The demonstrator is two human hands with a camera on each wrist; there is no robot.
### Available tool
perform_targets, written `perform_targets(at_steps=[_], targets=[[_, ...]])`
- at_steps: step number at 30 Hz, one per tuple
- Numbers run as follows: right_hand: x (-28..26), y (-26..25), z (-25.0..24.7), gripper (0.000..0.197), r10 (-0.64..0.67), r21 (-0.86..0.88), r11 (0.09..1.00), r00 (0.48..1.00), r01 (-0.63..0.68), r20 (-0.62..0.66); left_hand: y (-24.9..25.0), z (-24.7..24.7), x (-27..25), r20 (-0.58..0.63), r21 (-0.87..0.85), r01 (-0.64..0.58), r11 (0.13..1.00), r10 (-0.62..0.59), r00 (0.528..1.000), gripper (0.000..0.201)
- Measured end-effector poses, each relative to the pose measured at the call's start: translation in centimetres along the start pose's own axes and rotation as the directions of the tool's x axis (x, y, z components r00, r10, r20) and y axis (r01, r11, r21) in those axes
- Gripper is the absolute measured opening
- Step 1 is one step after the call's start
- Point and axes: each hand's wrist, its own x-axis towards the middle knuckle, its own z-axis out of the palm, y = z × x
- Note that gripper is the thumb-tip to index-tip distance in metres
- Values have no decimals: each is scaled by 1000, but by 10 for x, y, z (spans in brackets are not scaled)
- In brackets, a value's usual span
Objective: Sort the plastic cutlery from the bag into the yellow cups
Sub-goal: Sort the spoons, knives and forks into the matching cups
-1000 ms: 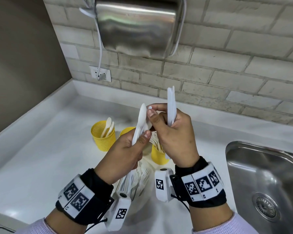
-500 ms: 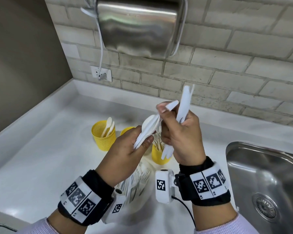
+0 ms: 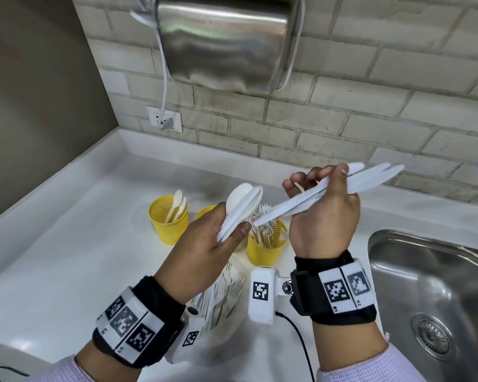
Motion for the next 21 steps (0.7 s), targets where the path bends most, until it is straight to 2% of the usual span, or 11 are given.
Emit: perform_targets(at_steps=[4, 8, 11, 13, 16, 21], targets=[[-7, -8, -1, 32, -86, -77, 993, 994, 91, 60, -3, 1, 3, -88, 8, 15, 1000, -14, 996, 23], [-19, -2, 1, 28, -130, -228, 956, 963, 185, 237, -6, 2, 3, -171, 55, 40, 998, -30, 985, 24], [-29, 8, 1, 26, -101, -421, 857, 899, 296, 426, -8, 1, 4, -203, 87, 51, 995, -32, 979, 37], [-35, 13, 1, 20, -87, -528, 764, 870, 370, 485, -8, 0, 5, -219, 98, 31, 995, -8, 976, 40], [-39, 18, 1, 10, -53, -627, 664, 863, 407, 503, -9, -1, 5, -232, 89, 14, 996, 7, 973, 46], [-40, 22, 1, 6, -37, -707, 546, 856, 450, 516, -11, 0, 3, -279, 119, 11, 993, 22, 960, 49]])
